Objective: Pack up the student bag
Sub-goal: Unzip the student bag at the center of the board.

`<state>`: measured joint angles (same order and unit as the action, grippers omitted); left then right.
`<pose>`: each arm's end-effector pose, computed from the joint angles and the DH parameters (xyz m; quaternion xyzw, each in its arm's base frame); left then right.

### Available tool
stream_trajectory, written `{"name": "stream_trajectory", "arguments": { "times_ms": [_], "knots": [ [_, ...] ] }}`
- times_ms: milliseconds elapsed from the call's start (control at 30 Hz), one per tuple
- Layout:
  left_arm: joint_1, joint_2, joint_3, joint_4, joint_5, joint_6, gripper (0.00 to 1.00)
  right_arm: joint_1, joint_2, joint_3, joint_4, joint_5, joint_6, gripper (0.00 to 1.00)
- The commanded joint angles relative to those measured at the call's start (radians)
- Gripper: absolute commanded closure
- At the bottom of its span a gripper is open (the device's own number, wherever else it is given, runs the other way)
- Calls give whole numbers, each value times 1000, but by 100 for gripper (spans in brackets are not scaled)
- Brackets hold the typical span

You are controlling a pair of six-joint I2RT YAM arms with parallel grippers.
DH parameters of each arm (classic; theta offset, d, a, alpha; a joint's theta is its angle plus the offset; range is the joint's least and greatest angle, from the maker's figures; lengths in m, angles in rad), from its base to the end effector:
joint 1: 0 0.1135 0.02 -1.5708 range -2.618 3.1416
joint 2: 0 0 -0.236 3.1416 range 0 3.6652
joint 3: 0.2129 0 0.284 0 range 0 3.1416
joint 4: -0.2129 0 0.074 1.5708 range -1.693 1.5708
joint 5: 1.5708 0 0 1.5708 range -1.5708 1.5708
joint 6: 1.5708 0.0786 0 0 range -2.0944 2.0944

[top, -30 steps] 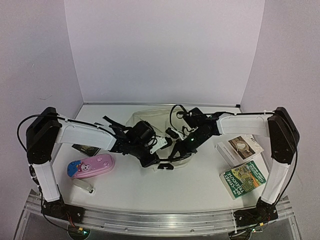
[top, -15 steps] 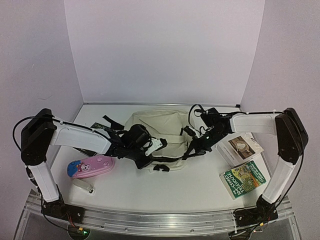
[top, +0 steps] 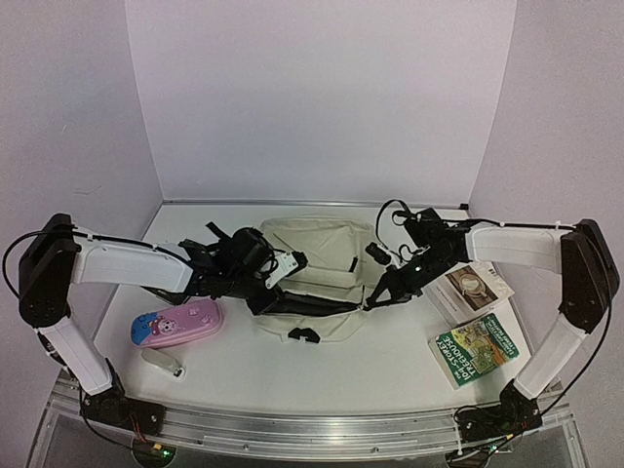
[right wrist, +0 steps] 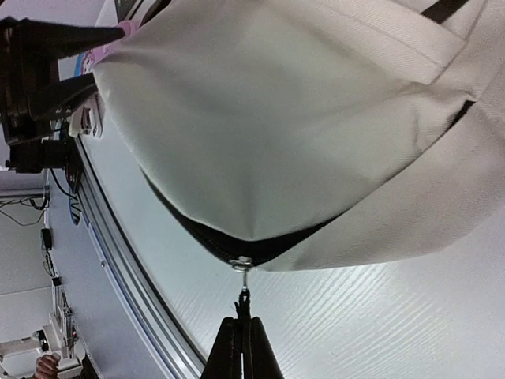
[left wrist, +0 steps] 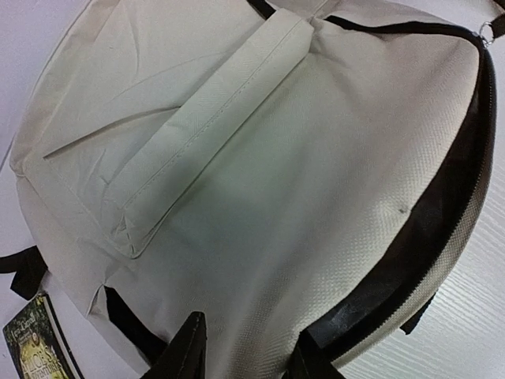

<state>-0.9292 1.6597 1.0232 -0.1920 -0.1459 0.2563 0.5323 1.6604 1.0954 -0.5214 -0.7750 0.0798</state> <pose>0.2500 -0.3156 0.1200 0.4973 0.7856 -0.0553 0.3639 0.2894 0.2343 0.1354 -0.2899 0.8556 0.4167 0.1012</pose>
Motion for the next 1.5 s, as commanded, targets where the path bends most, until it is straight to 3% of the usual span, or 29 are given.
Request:
{"name": "stream_trajectory", "arguments": {
  "times_ms": [0, 233, 533, 633, 767, 867, 1467],
  "knots": [
    [-87, 34, 110, -82, -12, 9, 54, 76, 9, 41, -13, -32, 35, 100],
    [-217, 44, 166, -54, 9, 10, 33, 81, 55, 86, 30, -63, 83, 100],
    [-239, 197, 253, 7, -41, 59, 33, 83, 34, 75, 62, -73, 122, 100],
    [-245, 249, 287, 5, -58, 67, 42, 81, 30, 75, 62, -65, 122, 100],
    [-256, 252, 291, -3, -60, 69, 82, 46, 47, 77, 61, -35, 121, 100],
    [-261, 211, 241, 13, -50, 59, 98, -8, 80, 90, 60, 3, 110, 100],
    [-276, 79, 103, -12, -47, 16, 100, -172, 282, 190, 55, 230, 3, 100]
  ]
}}
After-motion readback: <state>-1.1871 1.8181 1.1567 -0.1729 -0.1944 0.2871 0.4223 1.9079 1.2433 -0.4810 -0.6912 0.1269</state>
